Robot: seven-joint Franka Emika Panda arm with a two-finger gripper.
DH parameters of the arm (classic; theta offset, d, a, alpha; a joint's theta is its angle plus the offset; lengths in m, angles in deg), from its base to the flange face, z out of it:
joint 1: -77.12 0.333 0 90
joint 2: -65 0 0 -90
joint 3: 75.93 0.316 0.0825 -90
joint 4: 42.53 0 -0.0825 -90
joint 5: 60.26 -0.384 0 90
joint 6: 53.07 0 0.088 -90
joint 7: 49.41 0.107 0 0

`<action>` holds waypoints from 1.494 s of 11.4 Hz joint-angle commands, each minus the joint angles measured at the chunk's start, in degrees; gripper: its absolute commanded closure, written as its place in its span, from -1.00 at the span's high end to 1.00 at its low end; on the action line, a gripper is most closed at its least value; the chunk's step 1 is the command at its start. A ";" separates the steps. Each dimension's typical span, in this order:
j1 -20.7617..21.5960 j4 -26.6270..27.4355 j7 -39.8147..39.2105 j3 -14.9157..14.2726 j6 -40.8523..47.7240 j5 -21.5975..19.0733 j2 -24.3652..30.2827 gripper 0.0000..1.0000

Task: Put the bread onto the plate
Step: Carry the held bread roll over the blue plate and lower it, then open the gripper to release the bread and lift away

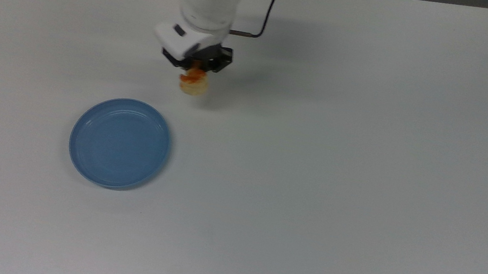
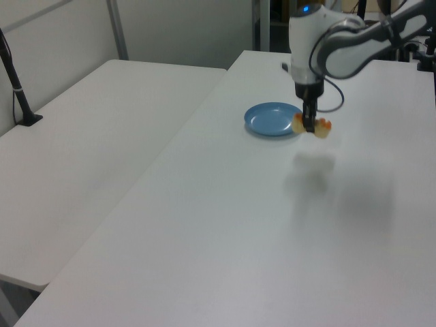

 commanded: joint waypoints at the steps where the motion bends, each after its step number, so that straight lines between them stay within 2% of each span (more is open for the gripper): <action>1: -5.19 -12.99 -2.19 -1.48 -0.42 -1.43 -9.09 -0.57; 2: -6.95 -17.57 -2.10 -1.48 -0.42 -1.34 -12.70 -0.57; 4: -9.33 -22.43 -2.01 -1.48 -0.77 -1.08 -17.37 -0.50; 6: -9.69 -29.71 -0.62 -1.48 -0.86 -1.08 -24.13 -0.50; 7: -9.69 -32.10 1.57 -1.56 -2.08 -0.99 -26.86 -0.50; 8: -9.69 -31.68 3.85 -1.65 -6.44 -0.99 -27.76 -0.39; 9: -9.34 -31.16 6.66 -1.65 -8.58 -0.81 -27.85 0.53; 10: -9.17 -30.80 6.69 -1.65 -8.60 -0.38 -27.77 1.00; 12: -9.16 -30.45 6.51 -1.65 -8.25 -0.46 -26.02 1.00; 13: -8.99 -27.84 6.51 -1.65 -8.25 -0.46 -23.05 1.00; 15: -7.42 -21.17 6.86 -1.65 -7.37 -0.55 -14.98 1.00; 17: -6.18 -14.75 7.13 -1.48 -2.83 -1.07 -4.53 1.00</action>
